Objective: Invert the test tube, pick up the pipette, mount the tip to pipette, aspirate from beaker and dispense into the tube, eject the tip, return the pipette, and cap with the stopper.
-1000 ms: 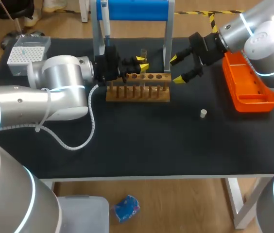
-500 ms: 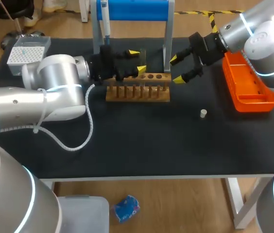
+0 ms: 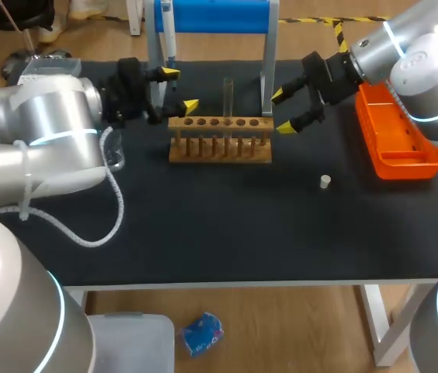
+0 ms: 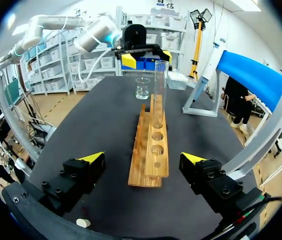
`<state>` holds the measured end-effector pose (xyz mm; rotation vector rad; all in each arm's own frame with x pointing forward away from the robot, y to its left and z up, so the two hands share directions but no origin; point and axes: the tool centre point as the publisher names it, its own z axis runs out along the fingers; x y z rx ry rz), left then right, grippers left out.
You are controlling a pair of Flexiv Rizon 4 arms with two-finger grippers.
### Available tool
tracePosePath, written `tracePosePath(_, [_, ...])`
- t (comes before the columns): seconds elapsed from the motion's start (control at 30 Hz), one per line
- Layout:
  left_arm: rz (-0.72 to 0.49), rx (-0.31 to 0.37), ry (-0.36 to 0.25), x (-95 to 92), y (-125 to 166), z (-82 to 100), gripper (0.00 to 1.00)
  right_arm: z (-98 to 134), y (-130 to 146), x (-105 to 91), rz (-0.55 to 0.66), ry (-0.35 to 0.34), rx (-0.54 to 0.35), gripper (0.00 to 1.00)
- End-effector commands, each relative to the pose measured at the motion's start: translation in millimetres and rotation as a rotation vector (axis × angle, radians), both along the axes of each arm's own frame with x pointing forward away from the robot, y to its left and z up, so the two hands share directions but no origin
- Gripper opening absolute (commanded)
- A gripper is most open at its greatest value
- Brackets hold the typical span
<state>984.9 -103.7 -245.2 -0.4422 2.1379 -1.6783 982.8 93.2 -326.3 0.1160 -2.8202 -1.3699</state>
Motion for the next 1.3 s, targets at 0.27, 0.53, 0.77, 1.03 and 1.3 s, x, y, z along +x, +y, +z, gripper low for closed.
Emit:
tracePosePath(0.27, [0.087, 0.075, 0.089, -63.9, 70, 40.9, 1.0, 0, 0, 1.4, 0.004, 0.003, -0.003, 1.0])
tracePosePath(0.53, [0.052, 0.157, 0.142, -84.7, 83, 42.5, 1.0, 0, 0, 1.4, 0.004, 0.003, -0.003, 1.0])
tracePosePath(0.77, [0.052, 0.157, 0.142, -84.7, 83, 42.5, 1.0, 0, 0, 1.4, 0.004, 0.003, -0.003, 1.0])
tracePosePath(1.03, [0.052, 0.157, 0.142, -84.7, 83, 42.5, 1.0, 0, 0, 1.4, 0.004, 0.003, -0.003, 1.0])
tracePosePath(1.3, [0.08, 0.12, 0.164, -76.1, 98, 47.0, 1.0, 2, 0, -5.7, 0.017, 0.009, 0.014, 1.0])
